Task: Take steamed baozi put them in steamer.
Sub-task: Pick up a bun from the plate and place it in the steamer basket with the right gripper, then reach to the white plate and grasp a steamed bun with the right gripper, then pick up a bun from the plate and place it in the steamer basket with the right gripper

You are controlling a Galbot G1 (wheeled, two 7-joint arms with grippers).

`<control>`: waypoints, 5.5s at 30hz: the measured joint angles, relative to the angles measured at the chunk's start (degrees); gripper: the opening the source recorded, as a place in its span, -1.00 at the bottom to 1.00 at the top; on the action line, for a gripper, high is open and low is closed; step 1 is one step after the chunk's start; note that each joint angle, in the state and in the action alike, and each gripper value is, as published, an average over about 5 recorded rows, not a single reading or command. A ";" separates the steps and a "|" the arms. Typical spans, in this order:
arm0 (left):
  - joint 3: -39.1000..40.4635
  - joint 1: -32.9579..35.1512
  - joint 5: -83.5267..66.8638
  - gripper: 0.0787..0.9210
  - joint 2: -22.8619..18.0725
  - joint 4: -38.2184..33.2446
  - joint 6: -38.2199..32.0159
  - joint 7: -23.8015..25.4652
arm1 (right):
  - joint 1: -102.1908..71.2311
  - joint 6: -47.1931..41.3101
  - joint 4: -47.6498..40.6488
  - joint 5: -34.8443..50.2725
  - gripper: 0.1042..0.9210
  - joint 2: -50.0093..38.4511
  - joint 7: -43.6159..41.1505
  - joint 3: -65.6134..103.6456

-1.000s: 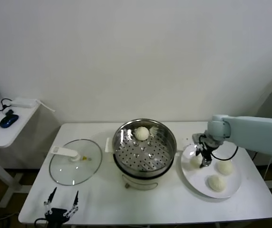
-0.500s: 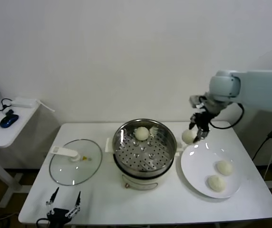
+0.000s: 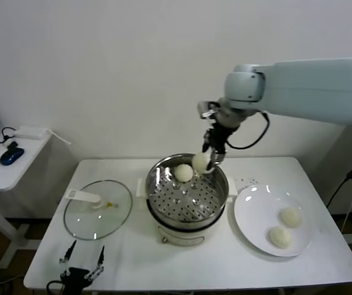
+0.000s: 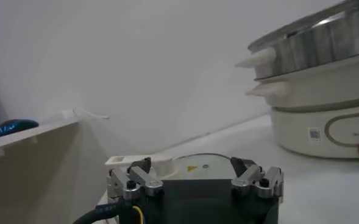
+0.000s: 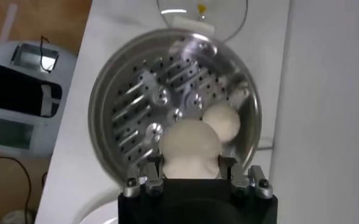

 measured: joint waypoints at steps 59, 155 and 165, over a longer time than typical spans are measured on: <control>0.53 -0.21 0.74 0.77 -0.79 -0.39 0.25 0.80 | 0.15 11.90 3.04 -12.81 0.76 -13.49 -5.95 -11.80; 0.98 -0.17 2.52 0.77 -1.53 0.46 -0.21 -0.19 | 1.10 47.95 20.46 -45.66 0.26 -15.41 5.95 -0.98; 0.71 -0.58 2.38 0.77 -1.59 0.82 -0.18 -0.21 | -8.51 53.04 14.12 -54.27 0.27 -8.53 8.12 3.06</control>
